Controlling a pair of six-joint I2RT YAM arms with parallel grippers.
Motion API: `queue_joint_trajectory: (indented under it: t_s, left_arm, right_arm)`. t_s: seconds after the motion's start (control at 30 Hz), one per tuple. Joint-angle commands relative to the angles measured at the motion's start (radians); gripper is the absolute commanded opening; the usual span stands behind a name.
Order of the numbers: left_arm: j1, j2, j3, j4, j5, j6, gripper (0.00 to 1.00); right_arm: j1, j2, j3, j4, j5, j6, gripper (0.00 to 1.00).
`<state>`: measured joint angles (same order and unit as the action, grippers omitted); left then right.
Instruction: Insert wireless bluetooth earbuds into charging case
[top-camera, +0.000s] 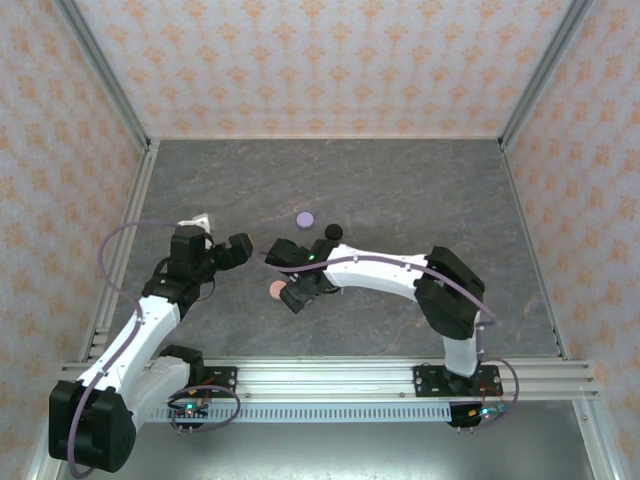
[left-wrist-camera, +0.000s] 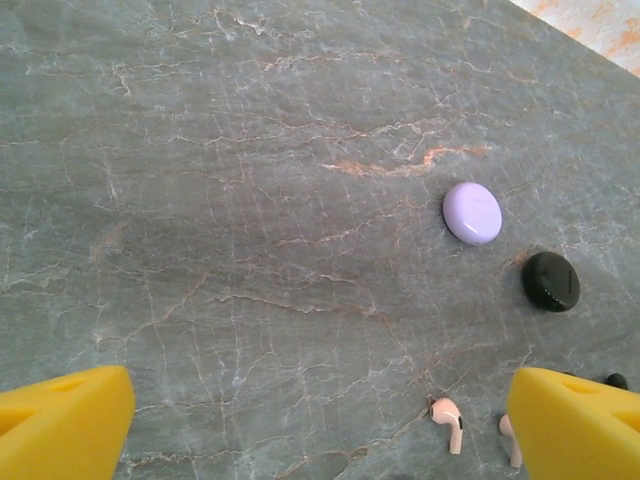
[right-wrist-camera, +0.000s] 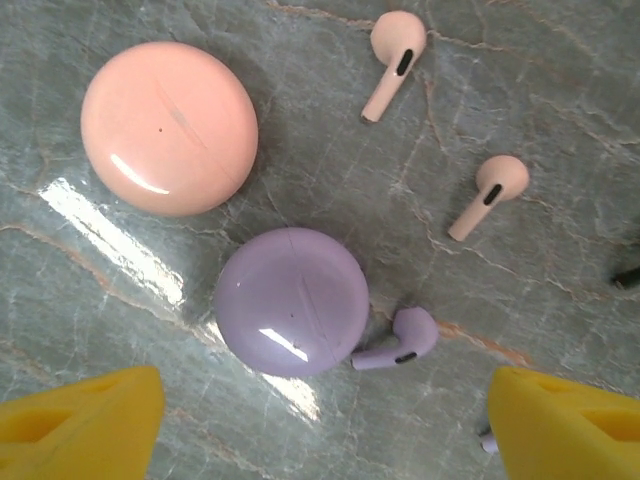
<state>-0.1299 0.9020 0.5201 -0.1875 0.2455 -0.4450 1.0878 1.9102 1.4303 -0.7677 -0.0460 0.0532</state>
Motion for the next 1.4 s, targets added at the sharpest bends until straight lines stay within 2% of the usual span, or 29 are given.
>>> queue_joint_trajectory:
  t_s: [0.0,0.43,1.07,1.37]
  left_arm:
    - [0.013,-0.018,-0.015,-0.017,-0.029,-0.011,0.96]
    - [0.013,-0.032,-0.009,-0.045,-0.043,-0.004,0.96]
    - [0.014,-0.033,0.0,-0.058,-0.035,-0.011,0.96]
    - [0.015,-0.031,0.012,-0.068,-0.028,-0.006,0.96]
  right_arm:
    - [0.003,0.052,0.06,-0.054,0.002,-0.043,0.82]
    - [-0.006,0.157,0.117,-0.061,-0.044,-0.049,0.72]
    - [-0.029,0.165,0.066,-0.034,-0.064,-0.038,0.67]
    - [-0.039,0.176,0.049,-0.012,-0.062,-0.037,0.61]
